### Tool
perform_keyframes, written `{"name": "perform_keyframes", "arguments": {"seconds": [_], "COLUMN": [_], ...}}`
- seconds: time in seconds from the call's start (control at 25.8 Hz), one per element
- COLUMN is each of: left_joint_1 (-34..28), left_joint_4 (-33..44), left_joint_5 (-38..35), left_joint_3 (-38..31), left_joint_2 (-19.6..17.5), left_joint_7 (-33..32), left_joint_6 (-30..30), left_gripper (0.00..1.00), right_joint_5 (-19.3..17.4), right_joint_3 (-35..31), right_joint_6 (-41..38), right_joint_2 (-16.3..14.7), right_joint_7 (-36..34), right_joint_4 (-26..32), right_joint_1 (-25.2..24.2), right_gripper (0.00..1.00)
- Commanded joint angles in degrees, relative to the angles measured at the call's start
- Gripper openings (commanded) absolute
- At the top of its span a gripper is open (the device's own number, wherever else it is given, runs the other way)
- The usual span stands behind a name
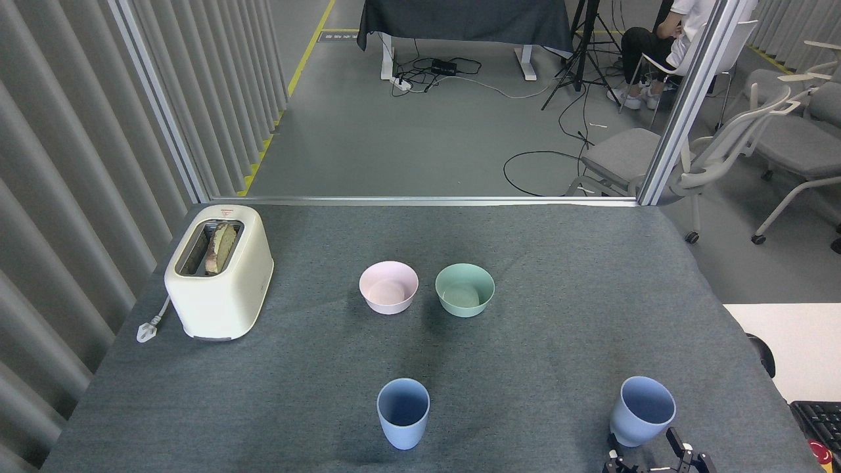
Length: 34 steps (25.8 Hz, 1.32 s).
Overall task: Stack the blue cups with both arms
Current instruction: 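Reach the right gripper to the other blue cup and grasp it, then lift the blue cup and carry it over the placed cup with the right gripper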
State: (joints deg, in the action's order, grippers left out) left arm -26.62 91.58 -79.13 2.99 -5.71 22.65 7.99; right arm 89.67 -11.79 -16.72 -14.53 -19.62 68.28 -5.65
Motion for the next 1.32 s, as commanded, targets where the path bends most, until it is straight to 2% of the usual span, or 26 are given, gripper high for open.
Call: {"name": "perform_keyframes", "arguments": {"seconds": [0.0,0.27,0.43,0.5,0.7,0.85,1.01,1.12,1.28], "left_joint_1": [-0.01,-0.01,0.08,-0.01,-0.01,-0.01,0.08,0.08,0.26], "left_joint_4": [0.00,0.00,0.00,0.00,0.00,0.00,-0.09,-0.09,-0.26], "left_joint_5": [0.03,0.29,0.47,0.56,0.56,0.56,0.64,0.64,0.64], "left_joint_3": [0.00,0.00,0.00,0.00,0.00,-0.09,0.18,0.26,0.26], "left_joint_2": [0.00,0.00,0.00,0.00,0.00,0.00,0.00,0.09,0.09], "left_joint_7": [0.03,0.03,0.03,0.03,0.12,0.03,0.03,0.03,0.03], "left_joint_6": [0.01,0.01,0.01,-0.08,-0.08,-0.08,-1.13,-1.13,-1.22], "left_gripper": [1.00,1.00,1.00,1.00,1.00,1.00,1.00,1.00,1.00], "right_joint_5": [0.07,0.24,0.24,0.24,0.33,-0.02,0.07,2.18,3.67], "right_joint_3": [0.01,0.10,0.98,1.33,1.33,1.24,1.42,5.02,15.56], "right_joint_6": [0.02,-0.07,0.11,0.11,0.11,0.02,0.46,1.43,5.47], "right_joint_2": [-0.06,-0.24,-0.24,-0.24,-0.24,-0.06,0.12,1.26,7.41], "right_joint_7": [-0.07,-0.07,-0.07,-0.07,-0.33,-0.51,0.28,4.06,4.77], "right_joint_4": [-0.52,-3.33,-3.68,-3.68,-3.59,-2.10,1.33,1.59,2.65], "right_joint_1": [0.73,4.24,4.59,4.77,4.77,4.68,6.62,12.33,16.72], "right_gripper": [1.00,1.00,0.99,0.93,0.71,0.67,0.65,0.65,0.65]}}
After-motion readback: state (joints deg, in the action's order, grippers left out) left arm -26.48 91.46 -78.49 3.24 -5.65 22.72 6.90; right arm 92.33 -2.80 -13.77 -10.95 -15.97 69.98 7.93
